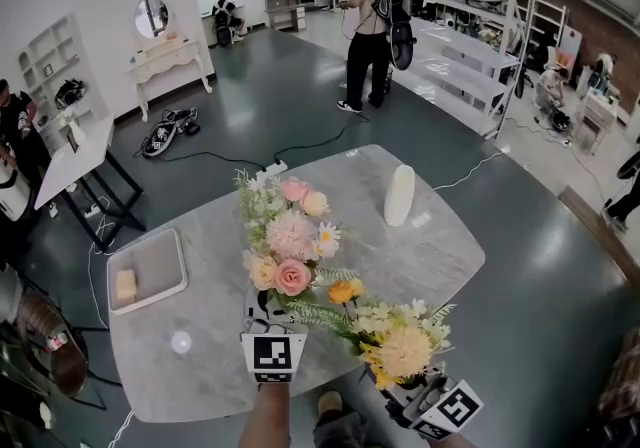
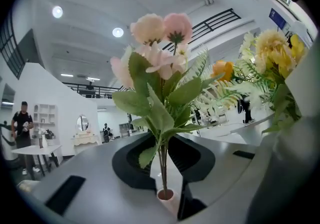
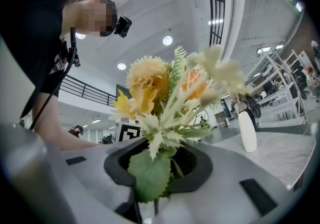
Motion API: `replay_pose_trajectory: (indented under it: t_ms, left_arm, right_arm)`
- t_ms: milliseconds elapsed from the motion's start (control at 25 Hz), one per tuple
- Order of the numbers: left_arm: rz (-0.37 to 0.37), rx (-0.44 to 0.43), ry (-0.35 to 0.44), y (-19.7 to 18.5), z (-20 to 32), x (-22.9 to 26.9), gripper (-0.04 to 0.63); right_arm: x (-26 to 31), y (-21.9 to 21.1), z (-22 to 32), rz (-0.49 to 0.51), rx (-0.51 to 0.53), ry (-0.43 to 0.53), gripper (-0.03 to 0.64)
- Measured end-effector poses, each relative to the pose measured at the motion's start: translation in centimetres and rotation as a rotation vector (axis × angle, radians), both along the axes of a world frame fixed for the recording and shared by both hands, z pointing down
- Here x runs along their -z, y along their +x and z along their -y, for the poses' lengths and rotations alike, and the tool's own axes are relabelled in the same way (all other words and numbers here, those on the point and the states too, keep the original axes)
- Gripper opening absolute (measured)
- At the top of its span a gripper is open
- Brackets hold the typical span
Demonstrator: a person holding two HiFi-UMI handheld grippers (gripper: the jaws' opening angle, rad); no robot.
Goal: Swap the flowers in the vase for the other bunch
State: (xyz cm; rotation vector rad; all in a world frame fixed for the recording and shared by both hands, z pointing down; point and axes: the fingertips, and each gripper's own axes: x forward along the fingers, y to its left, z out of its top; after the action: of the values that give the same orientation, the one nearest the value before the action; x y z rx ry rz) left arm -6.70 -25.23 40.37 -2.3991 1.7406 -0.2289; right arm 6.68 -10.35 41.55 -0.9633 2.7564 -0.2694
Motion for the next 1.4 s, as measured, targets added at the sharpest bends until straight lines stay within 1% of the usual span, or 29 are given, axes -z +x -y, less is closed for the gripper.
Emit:
replay_pose_trajectory:
  t_ms: [160,320,560,680,840,1160,1240,1400]
  left_arm:
    - [-0.020,0.001,0.008,-2.0,-0.8,0.6,0.084]
    - [-0.046,0.001,0.010,-3.2,-1.6,1.3,0.083]
    - [-0.072,0.007,0.005,-3.0,-2.1,2.4,0.078]
    - [-0.076,0.010,0.009,-3.5,-2.8,3.0,0.078]
    - [-0.091,0.009,0.009,-4.3,-3.8,3.4,0.077]
    - [-0.137,0.035,-0.014,-3.9,-5.2,3.7,0.077]
    - [-0.154,0.049,-0.019,-4.6,-5.9,3.5,0.077]
    - [-0.217,0.072,-0.023,-6.3,-7.9,2.7,0.077]
  right_arm:
    - [0.6,-1.8,-0.3,0.003,0.003,0.028,0.117]
    - [1.0,-2.9,-1.0,0.012,0.007,0.028,0.117]
    - [1.6,-1.5,-1.1,0.043,-0.004,0.033,0.117]
    - [2.1,-1.2,-1.4,0.063,-0.013,0.034,0.117]
    - [2.7,-1.6,-1.6,0.069,-0.012,0.047,0.117]
    - [3.6,-0.3,-1.2,0.069,0.000,0.051,0.117]
    - [3.8,-0.5,-1.1,0.068,0.003,0.055,0.117]
    - [4.0,-1.2,-1.4,0.067,0.015,0.073,0.117]
